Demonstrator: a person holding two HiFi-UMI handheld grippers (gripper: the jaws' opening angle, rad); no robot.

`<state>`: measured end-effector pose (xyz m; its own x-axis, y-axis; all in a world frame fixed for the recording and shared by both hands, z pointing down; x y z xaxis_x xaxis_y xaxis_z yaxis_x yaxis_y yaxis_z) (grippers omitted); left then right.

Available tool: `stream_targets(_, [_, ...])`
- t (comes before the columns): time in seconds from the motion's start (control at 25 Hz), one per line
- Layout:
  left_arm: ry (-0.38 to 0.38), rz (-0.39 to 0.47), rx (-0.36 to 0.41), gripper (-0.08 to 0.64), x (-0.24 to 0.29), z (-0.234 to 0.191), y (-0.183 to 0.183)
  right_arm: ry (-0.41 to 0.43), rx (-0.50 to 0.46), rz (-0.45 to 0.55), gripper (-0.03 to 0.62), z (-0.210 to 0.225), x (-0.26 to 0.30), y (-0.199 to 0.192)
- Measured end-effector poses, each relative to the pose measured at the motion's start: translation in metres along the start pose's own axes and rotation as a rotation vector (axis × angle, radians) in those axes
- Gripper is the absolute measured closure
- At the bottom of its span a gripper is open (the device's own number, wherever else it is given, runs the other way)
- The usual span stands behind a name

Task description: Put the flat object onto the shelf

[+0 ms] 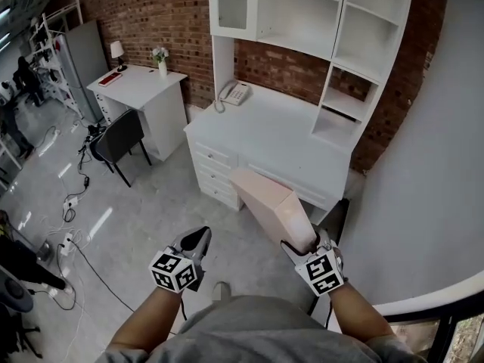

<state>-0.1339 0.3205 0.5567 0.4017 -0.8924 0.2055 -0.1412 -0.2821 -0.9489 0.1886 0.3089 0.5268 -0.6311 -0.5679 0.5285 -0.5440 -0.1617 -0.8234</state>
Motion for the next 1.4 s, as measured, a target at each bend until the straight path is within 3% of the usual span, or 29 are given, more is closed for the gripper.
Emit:
stream_targets(0.28, [-0.059, -0.025, 0.032, 0.56, 0.076, -0.106, 0.06, -0.025, 0.022, -0.005, 0.302, 0.049, 0.106, 0.072])
stream_targets(0.6, [-0.057, -0.043, 0.017, 0.56, 0.14, -0.179, 0.092, -0.022, 0.044, -0.024, 0.301, 0.11, 0.183, 0.11])
stream_targets(0.92, [0.014, -0.046, -0.003, 0.56, 0.201, -0.209, 0.102, 0.018, 0.025, 0.003, 0.302, 0.194, 0.243, 0.125])
stream_targets(1.4, [0.193, 0.007, -0.017, 0.56, 0.364, -0.217, 0.149, 0.145, -0.052, 0.05, 0.302, 0.387, 0.329, 0.134])
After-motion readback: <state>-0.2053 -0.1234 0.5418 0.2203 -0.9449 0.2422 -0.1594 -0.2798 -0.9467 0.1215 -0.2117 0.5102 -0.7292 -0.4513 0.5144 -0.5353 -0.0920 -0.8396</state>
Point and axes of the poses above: the fingertips, and each gripper's own axes: x forward along the fingers, z to its right, y out of its top, the point moved 10 cm from there along -x, backward along the fingers, and after that the axes turned 11 degrees about y, right-handed, at the moved point
